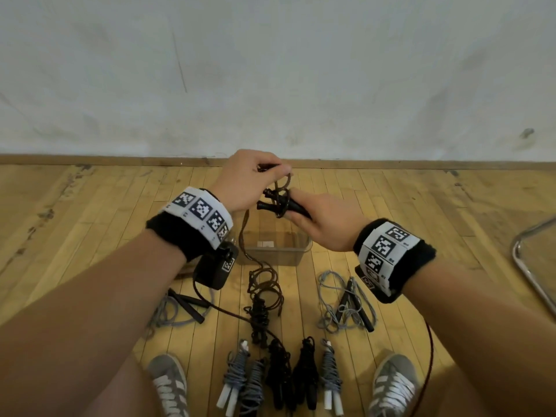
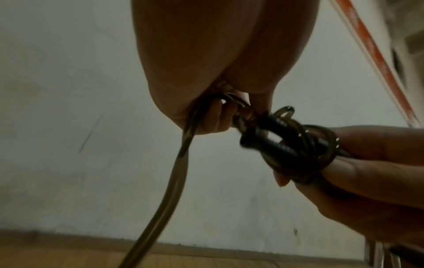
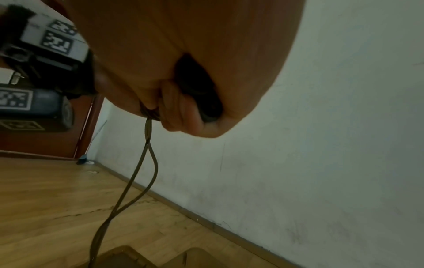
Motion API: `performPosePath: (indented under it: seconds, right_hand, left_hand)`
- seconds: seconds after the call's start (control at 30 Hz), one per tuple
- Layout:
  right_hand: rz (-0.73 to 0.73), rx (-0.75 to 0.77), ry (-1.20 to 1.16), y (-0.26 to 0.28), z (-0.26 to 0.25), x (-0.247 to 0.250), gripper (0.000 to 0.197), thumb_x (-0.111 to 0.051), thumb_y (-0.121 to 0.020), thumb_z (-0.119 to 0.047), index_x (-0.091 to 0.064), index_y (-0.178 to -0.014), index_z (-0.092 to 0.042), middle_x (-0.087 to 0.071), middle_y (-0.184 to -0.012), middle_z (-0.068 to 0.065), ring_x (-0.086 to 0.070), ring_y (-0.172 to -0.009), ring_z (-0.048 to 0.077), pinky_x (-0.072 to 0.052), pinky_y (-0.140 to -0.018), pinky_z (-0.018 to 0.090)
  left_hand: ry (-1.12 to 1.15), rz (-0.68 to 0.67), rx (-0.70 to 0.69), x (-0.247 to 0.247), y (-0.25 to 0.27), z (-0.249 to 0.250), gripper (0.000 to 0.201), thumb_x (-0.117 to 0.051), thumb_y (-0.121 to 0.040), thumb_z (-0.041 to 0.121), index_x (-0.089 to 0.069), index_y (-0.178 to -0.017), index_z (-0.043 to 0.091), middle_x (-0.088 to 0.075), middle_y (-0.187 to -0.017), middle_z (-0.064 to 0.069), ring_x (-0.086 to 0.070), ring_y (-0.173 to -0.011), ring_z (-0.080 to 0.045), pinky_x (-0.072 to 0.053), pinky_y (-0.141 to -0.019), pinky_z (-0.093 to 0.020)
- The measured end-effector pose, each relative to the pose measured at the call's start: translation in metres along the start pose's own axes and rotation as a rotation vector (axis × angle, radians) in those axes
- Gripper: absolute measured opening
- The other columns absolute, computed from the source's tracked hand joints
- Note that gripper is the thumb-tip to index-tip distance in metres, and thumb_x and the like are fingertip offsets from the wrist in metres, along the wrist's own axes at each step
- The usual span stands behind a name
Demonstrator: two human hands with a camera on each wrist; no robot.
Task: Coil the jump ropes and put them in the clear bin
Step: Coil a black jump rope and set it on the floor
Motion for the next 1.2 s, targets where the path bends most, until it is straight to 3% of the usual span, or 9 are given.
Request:
performPosePath:
  seconds: [0.13,0.2,0.27,0.33,0.5,0.67,0.83,0.97,1.2]
  right_hand:
    - [0.072,0.083,-0.145,0.003,-0.005,0.008,0.01,-0.05,-0.106,-0.028,-0.052,-0.105,-0.019,-0.056,-0.074,-0.01,-0.051,-0.06,0.007,-0.039,-0.055,0.017]
    - [0.122,0.089,-0.207,0.004,-0.006,0.013,0.014,-0.051,-0.106,-0.027,-0.056,-0.106,-0.013,-0.057,-0.074,-0.009,-0.05,-0.06,0.009,-0.039,-0.056,0.016]
    - [0.187,0.062,-0.282,0.004,-0.005,0.021,0.017,-0.05,-0.106,-0.027,-0.06,-0.109,-0.013,-0.055,-0.072,-0.011,-0.049,-0.06,0.005,-0.038,-0.057,0.015]
    - [0.277,0.03,-0.367,0.004,-0.001,0.034,0.017,-0.049,-0.107,-0.026,-0.062,-0.109,-0.015,-0.053,-0.071,-0.012,-0.047,-0.058,0.003,-0.038,-0.057,0.016]
    - [0.414,-0.066,-0.413,0.004,0.019,0.05,0.023,-0.048,-0.107,-0.028,-0.063,-0.106,-0.01,-0.051,-0.07,-0.005,-0.042,-0.055,0.007,-0.037,-0.054,0.024]
    - [0.478,-0.23,-0.394,0.004,0.041,0.049,0.027,-0.048,-0.107,-0.032,-0.065,-0.106,-0.011,-0.05,-0.066,-0.007,-0.042,-0.051,0.004,-0.037,-0.053,0.024]
    - [0.447,-0.346,-0.266,0.004,0.057,0.046,0.029,-0.046,-0.107,-0.033,-0.064,-0.106,-0.01,-0.049,-0.065,-0.008,-0.045,-0.054,0.009,-0.031,-0.052,0.025]
    - [0.395,-0.38,-0.076,0.004,0.061,0.042,0.022,-0.044,-0.107,-0.034,-0.058,-0.105,-0.017,-0.053,-0.069,-0.008,-0.05,-0.058,0.01,-0.03,-0.05,0.027]
    - [0.104,-0.375,0.252,0.003,0.07,0.015,0.028,-0.038,-0.107,-0.042,-0.058,-0.112,-0.022,-0.059,-0.078,-0.004,-0.056,-0.066,0.019,-0.037,-0.055,0.032]
  left_hand:
    - [0.401,-0.034,0.147,-0.003,-0.007,-0.019,0.014,-0.068,-0.098,0.029,-0.081,-0.095,0.025,-0.079,-0.097,0.01,-0.07,-0.104,-0.007,-0.05,-0.099,-0.031]
    - [0.588,-0.082,0.262,-0.011,-0.006,-0.029,0.018,-0.07,-0.095,0.031,-0.081,-0.098,0.018,-0.073,-0.087,0.007,-0.064,-0.083,-0.015,-0.049,-0.075,-0.026]
    - [0.783,-0.173,0.38,-0.021,-0.003,-0.037,0.023,-0.067,-0.09,0.033,-0.077,-0.101,0.016,-0.058,-0.081,0.002,-0.043,-0.062,-0.011,-0.031,-0.052,-0.019]
    - [0.873,-0.229,0.451,-0.029,0.001,-0.04,0.02,-0.054,-0.1,0.029,-0.068,-0.105,0.016,-0.048,-0.07,0.007,-0.032,-0.051,-0.004,-0.022,-0.045,-0.016]
    - [0.549,-0.116,0.336,-0.038,0.011,-0.028,0.036,-0.047,-0.108,0.037,-0.072,-0.104,0.012,-0.046,-0.058,0.008,-0.031,-0.045,-0.006,-0.024,-0.044,-0.02]
    - [0.214,0.116,0.104,-0.025,0.013,-0.003,0.036,-0.048,-0.107,0.041,-0.076,-0.089,0.028,-0.056,-0.06,-0.004,-0.047,-0.054,-0.024,-0.045,-0.058,-0.032]
    - [-0.038,0.072,-0.054,-0.029,0.024,0.019,0.029,-0.051,-0.106,0.039,-0.077,-0.103,0.028,-0.047,-0.054,0.011,-0.038,-0.048,-0.007,-0.03,-0.052,-0.023]
    - [-0.252,0.043,-0.125,-0.029,0.024,0.029,0.029,-0.055,-0.104,0.039,-0.075,-0.092,0.021,-0.066,-0.069,0.005,-0.058,-0.063,-0.01,-0.042,-0.058,-0.026]
    - [-0.351,-0.043,-0.164,-0.03,0.023,0.042,0.021,-0.057,-0.104,0.035,-0.076,-0.102,0.025,-0.059,-0.067,0.014,-0.05,-0.056,-0.003,-0.03,-0.054,-0.02]
Point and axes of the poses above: each hand's wrist, its own y-axis away from the middle knuckle, its own x-axis out of the back of the hand, z = x × y, the point moved 8 cm from there along -y, towards the middle knuckle
